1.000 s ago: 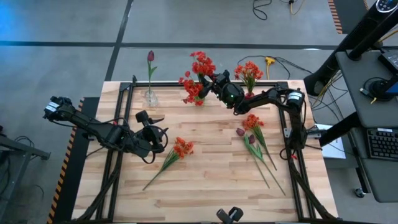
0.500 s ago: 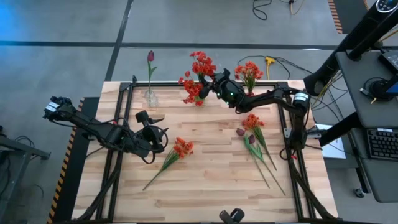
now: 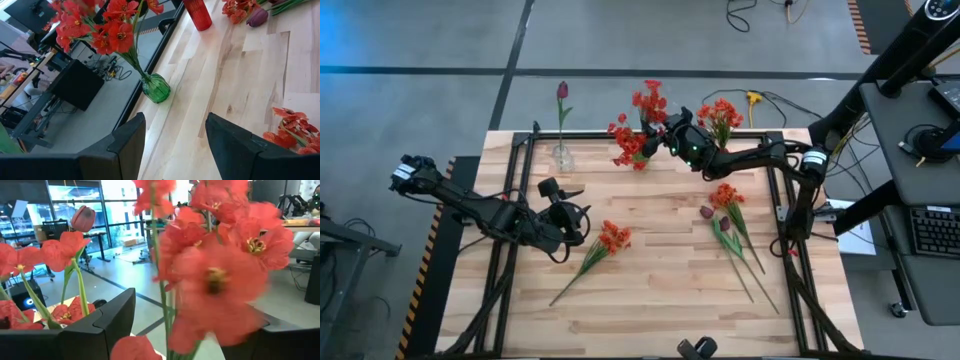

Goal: Sort flowers into vase by color
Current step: Put the red flower into the green vase

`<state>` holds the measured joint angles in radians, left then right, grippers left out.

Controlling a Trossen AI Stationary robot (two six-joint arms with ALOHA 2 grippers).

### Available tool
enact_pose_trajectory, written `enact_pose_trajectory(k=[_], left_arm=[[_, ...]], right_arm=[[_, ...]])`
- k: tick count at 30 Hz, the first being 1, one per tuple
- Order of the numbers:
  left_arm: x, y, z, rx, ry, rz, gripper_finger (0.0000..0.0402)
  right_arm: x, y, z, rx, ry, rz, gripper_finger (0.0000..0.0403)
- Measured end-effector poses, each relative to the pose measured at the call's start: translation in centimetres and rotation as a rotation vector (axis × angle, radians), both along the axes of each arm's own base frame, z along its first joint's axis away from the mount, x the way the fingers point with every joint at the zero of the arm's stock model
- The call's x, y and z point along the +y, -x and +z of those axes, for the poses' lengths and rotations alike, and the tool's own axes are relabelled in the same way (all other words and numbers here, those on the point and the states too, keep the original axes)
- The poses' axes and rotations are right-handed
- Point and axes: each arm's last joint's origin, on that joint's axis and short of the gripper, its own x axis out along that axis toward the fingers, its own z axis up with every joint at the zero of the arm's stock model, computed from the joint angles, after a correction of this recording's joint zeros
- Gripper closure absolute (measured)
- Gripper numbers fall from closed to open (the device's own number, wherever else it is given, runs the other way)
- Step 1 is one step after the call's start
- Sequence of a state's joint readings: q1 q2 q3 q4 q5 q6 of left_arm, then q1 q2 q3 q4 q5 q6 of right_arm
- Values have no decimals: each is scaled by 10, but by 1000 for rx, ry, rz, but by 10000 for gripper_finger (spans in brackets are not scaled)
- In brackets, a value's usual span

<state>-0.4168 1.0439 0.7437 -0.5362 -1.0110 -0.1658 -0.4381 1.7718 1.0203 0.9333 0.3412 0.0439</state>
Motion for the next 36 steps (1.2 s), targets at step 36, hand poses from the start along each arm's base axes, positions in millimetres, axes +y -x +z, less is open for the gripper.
enact_pose_trajectory(k=[36], left_arm=[[0,0,0,4,-1,0,212]], right_arm=[[15,11,37,-5,28,20,135]])
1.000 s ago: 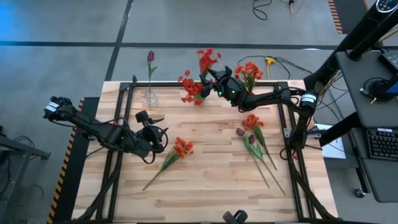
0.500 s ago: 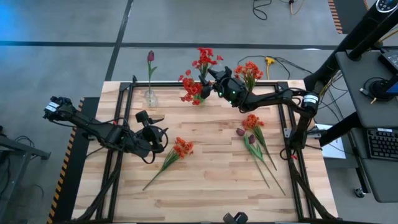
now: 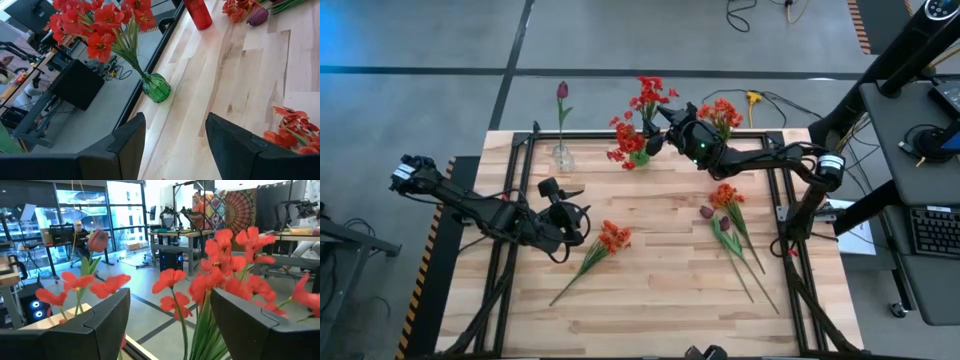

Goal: Sort flowers into vase by color
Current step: Put the red flower into the green vase, then put the left purple tulip into the transparent vase

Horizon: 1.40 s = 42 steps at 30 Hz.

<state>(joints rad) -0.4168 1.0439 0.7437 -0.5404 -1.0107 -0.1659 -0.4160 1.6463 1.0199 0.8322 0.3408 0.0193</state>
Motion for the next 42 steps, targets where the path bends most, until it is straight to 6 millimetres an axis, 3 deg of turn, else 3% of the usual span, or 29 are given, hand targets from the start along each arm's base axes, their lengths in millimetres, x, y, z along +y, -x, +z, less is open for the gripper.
enact_pose_trajectory(k=[10,21,30,37,42], left_arm=[[0,0,0,-1,0,0,212],[-2,-3,11,-41,47,-11,212],[-13,-4,42,-72,478,-146,212],[-26,11,33,-33,742,-43,212],[-39,13,25,-4,840,12,212]], right_arm=[[11,12,28,-20,16,16,131],[54,29,65,16,18,113,137],[98,68,96,130,-17,218,143],[123,104,106,212,-96,293,149],[135,120,102,264,-223,326,147]])
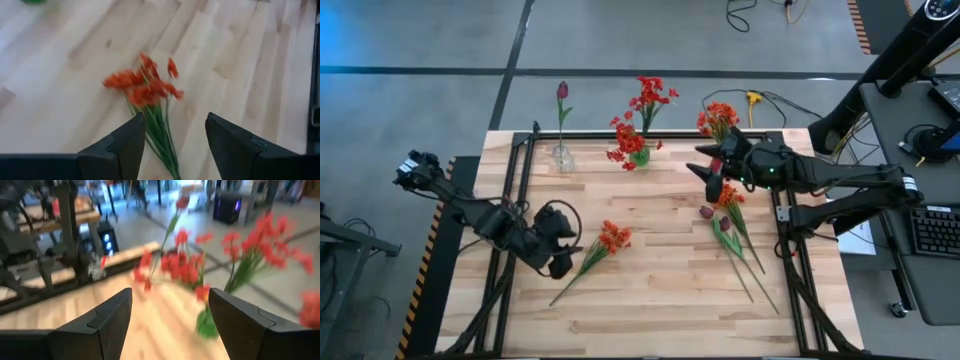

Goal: Sort flowers into vase by color
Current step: Put the left purple tulip into the transparent vase

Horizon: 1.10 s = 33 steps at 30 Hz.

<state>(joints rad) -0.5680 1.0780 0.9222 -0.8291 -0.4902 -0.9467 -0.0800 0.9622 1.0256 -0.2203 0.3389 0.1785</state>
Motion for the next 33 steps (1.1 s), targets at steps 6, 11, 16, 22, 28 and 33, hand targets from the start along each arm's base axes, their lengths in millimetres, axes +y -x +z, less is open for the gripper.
enact_pose_trajectory(k=[6,11,16,22,28,33], left_arm=[[-18,-11,-21,143,107,-29,212],[-29,-22,-43,275,132,-34,212],[-34,-29,-57,334,98,-30,212],[-38,-35,-49,276,36,-37,212],[-39,-35,-22,218,-64,-67,212],[-34,-30,1,245,-177,-45,212]], right_arm=[[11,4,-23,180,-185,15,153],[18,7,-46,361,-361,10,154],[20,13,-72,614,-519,-70,154],[25,11,-105,901,-680,-158,154],[40,-3,-140,1079,-756,-143,158],[62,-11,-158,1182,-769,-134,162]])
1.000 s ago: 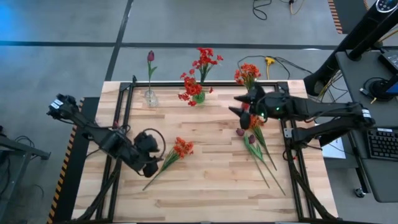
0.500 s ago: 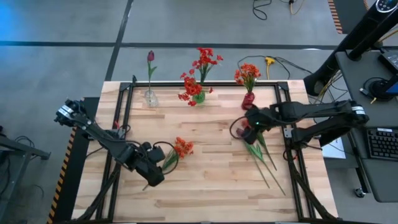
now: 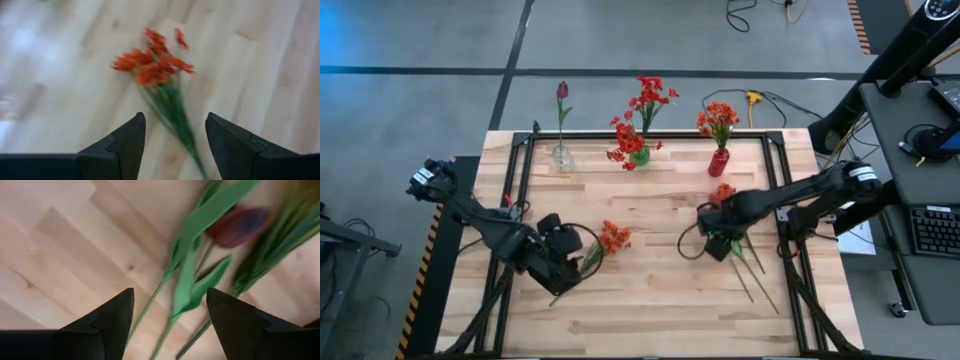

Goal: Sort flowers into vase by color
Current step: Put the left purple tulip into the transparent vase

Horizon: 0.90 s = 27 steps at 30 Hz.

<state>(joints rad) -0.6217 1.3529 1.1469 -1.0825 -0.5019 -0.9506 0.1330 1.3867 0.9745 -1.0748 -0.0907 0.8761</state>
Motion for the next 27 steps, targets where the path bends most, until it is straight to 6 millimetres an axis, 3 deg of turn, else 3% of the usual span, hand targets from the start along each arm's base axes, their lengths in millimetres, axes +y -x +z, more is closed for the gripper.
enact_pose_trajectory(k=[6,15,27], left_arm=[[7,6,22,-10,-156,19,212],[12,7,41,-76,-309,22,212],[13,6,41,-83,-378,-2,212]], right_arm=[[26,-6,-14,23,-20,11,163],[49,-9,-37,27,-14,-27,176],[53,-9,-62,71,78,-77,179]])
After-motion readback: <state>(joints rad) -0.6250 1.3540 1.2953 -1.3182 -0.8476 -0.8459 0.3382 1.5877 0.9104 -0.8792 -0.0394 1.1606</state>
